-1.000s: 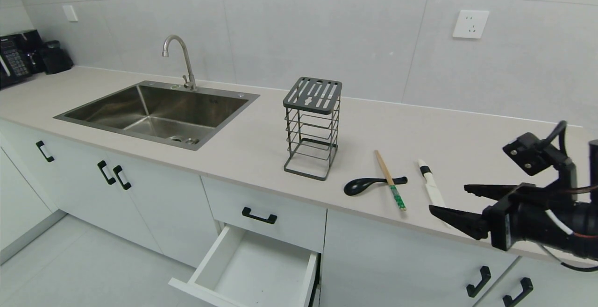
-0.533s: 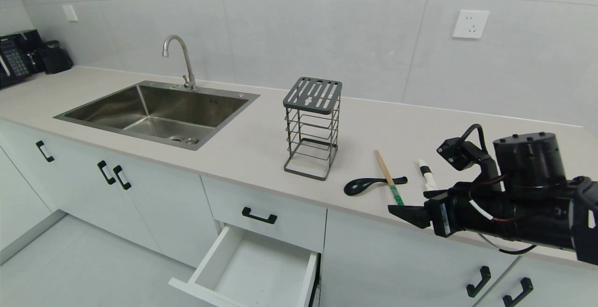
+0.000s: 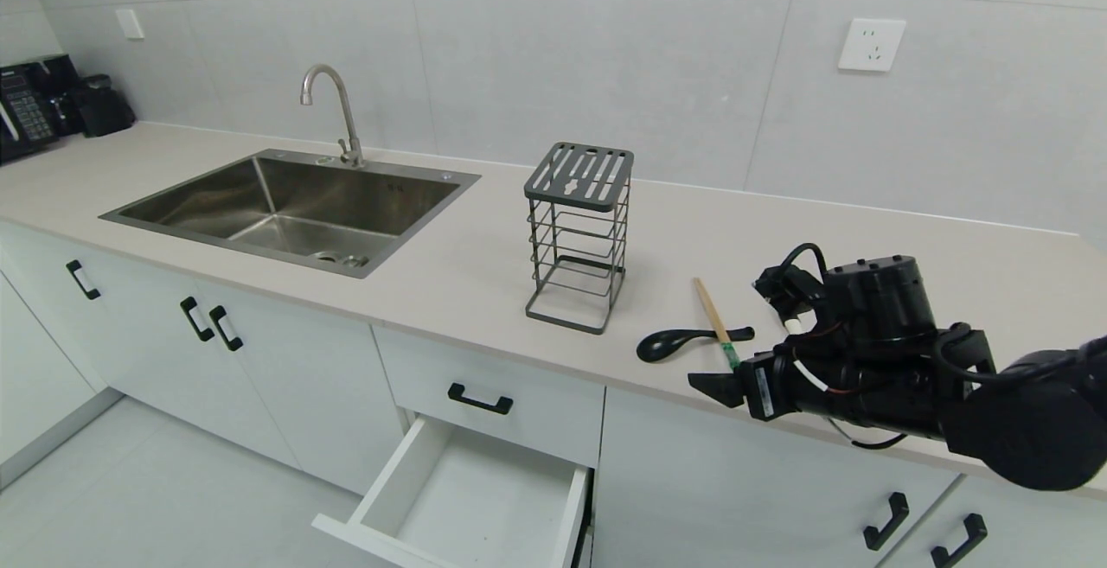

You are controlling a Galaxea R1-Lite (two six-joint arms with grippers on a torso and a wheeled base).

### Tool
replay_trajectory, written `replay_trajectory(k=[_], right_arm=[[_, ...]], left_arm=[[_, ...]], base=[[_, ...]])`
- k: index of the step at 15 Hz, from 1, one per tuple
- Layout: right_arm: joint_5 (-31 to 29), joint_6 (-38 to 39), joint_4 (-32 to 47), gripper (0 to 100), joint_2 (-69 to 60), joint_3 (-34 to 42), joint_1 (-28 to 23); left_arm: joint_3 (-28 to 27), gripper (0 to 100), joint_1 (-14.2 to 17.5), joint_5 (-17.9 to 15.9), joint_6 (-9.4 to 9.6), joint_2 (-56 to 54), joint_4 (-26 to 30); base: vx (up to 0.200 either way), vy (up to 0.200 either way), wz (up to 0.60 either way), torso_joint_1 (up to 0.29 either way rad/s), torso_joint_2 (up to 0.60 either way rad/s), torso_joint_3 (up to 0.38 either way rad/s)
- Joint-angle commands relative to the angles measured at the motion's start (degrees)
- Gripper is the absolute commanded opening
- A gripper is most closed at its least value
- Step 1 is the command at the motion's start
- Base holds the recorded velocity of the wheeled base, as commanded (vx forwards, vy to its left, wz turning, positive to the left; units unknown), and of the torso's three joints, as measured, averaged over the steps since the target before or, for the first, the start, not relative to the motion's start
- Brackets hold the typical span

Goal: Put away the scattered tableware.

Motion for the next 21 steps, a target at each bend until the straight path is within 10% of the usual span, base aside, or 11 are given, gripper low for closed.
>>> replay_trajectory(k=[1, 13, 14, 21], right_arm=[[-0.07, 0.17, -0.12, 100, 2.62, -1.12, -0.07], [-3.85, 0.52, -1.35, 100, 10.62, -6.66, -2.71], [-4.03, 0.52, -1.35, 0, 11.15, -7.36, -2.88], [-5.79, 0.17, -2.67, 0, 11.23, -8.95, -6.49]], left_arm=[[0.0, 100, 0.0, -0.11, -0.01, 0.07, 0.08], [-0.09, 100, -0.09, -0.28, 0.52, 0.07, 0.08], [-0.09, 100, -0.09, -0.28, 0.52, 0.07, 0.08], [0.0, 100, -0.09, -0.28, 0.52, 0.16, 0.08]], base=[[0.0, 0.0, 0.0, 0.0, 0.0, 0.0], [0.0, 0.0, 0.0, 0.0, 0.0, 0.0], [0.0, 0.0, 0.0, 0.0, 0.0, 0.0], [0.0, 0.0, 0.0, 0.0, 0.0, 0.0]])
